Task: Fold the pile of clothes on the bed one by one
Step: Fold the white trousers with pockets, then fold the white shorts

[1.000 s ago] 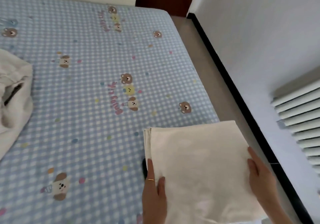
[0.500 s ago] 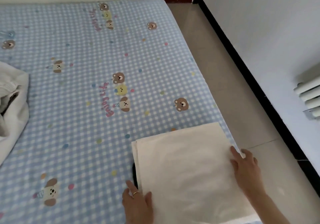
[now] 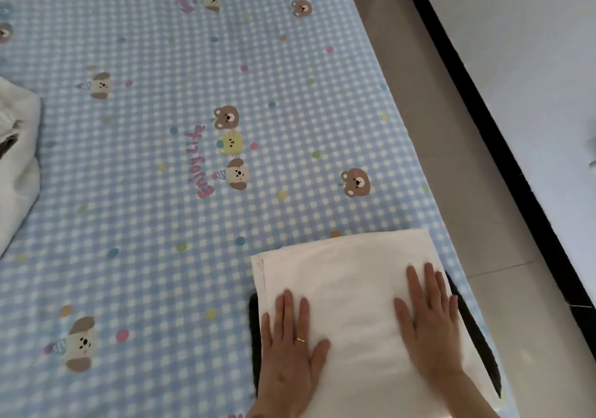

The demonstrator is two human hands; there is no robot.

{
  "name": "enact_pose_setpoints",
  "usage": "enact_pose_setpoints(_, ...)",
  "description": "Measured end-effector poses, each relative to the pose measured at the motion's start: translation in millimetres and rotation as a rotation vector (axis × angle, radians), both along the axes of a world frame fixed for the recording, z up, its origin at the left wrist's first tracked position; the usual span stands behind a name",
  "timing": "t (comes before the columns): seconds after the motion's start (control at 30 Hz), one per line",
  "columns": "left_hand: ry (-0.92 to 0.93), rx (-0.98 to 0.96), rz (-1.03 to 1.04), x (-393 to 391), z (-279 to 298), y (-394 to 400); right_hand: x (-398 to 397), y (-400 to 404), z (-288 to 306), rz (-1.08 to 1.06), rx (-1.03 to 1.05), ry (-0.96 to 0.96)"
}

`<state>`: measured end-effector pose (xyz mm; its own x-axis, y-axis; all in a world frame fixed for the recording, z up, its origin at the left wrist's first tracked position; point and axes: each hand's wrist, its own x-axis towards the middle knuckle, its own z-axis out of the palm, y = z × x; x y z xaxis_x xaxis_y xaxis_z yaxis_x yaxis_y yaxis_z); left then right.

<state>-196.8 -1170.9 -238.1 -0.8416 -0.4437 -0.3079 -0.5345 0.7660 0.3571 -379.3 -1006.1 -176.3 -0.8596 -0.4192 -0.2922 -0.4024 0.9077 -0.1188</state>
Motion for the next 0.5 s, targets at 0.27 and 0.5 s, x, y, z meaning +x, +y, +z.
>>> enact_pose_setpoints(0.27,-0.021,-0.053,-0.202,98.2,20.3,-56.2,68.0,-86.0,47.8,-0.132,-0.145,-0.002)
enact_pose_setpoints(0.5,-0.215,0.027,0.403,294.4,58.7,-237.7,244.5,-290.4,34.1,0.144,-0.336,-0.392)
